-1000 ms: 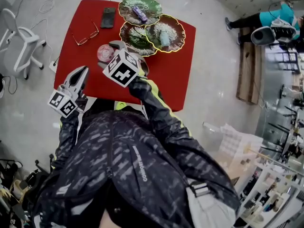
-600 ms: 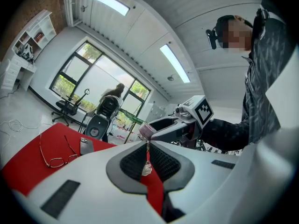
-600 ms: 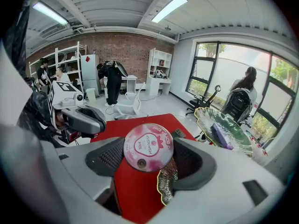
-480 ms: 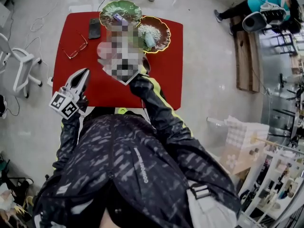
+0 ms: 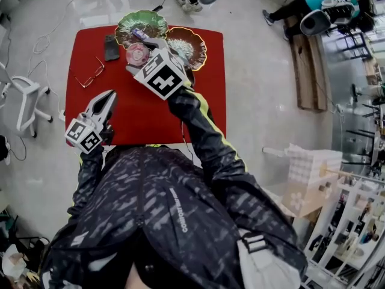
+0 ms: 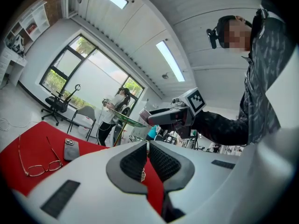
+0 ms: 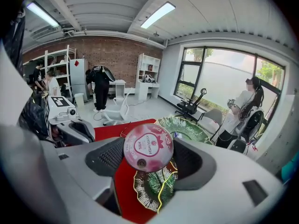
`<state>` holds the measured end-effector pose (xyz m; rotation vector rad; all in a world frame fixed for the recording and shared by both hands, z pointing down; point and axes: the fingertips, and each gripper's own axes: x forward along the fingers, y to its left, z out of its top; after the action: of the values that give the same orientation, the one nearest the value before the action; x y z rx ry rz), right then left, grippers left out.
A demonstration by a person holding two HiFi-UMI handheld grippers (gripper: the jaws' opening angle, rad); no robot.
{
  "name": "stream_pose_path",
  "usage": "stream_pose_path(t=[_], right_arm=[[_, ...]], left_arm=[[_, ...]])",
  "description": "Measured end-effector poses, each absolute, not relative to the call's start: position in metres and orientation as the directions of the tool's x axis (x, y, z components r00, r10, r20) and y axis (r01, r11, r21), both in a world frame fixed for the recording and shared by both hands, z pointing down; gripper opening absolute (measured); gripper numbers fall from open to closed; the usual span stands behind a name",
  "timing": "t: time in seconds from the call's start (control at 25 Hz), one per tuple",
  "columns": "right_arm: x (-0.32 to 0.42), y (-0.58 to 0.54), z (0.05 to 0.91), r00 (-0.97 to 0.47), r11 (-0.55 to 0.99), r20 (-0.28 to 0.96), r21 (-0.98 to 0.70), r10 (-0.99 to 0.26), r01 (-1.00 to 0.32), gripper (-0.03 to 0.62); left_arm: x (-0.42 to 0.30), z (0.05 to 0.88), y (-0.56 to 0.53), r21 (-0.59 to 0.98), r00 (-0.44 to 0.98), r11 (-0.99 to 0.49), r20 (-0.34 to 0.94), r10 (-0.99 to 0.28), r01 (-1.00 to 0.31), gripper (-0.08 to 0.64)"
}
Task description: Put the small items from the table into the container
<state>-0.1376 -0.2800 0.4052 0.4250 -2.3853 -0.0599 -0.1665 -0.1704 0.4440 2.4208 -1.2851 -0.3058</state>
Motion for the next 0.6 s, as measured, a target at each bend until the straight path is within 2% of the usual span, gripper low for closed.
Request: stream_pose_path(t=[0.4, 0.6], right_arm=[[-0.133, -0.332, 0.390, -0.651, 0.926, 0.664, 0.194, -0.367, -0.324, 0.321], [-0.137, -0.352, 0.399, -0.627, 0.936, 0.702, 0.177, -0.337, -0.305, 0.321]], left_arm=[[-0.174, 0.446, -0.188, 0.442, 0.580, -0.521, -0.003, -0.814, -0.730, 0.012], [-0.182, 0.453, -0.196, 0.452, 0.582, -0.517, 0.006, -0.813, -0.727, 0.012]])
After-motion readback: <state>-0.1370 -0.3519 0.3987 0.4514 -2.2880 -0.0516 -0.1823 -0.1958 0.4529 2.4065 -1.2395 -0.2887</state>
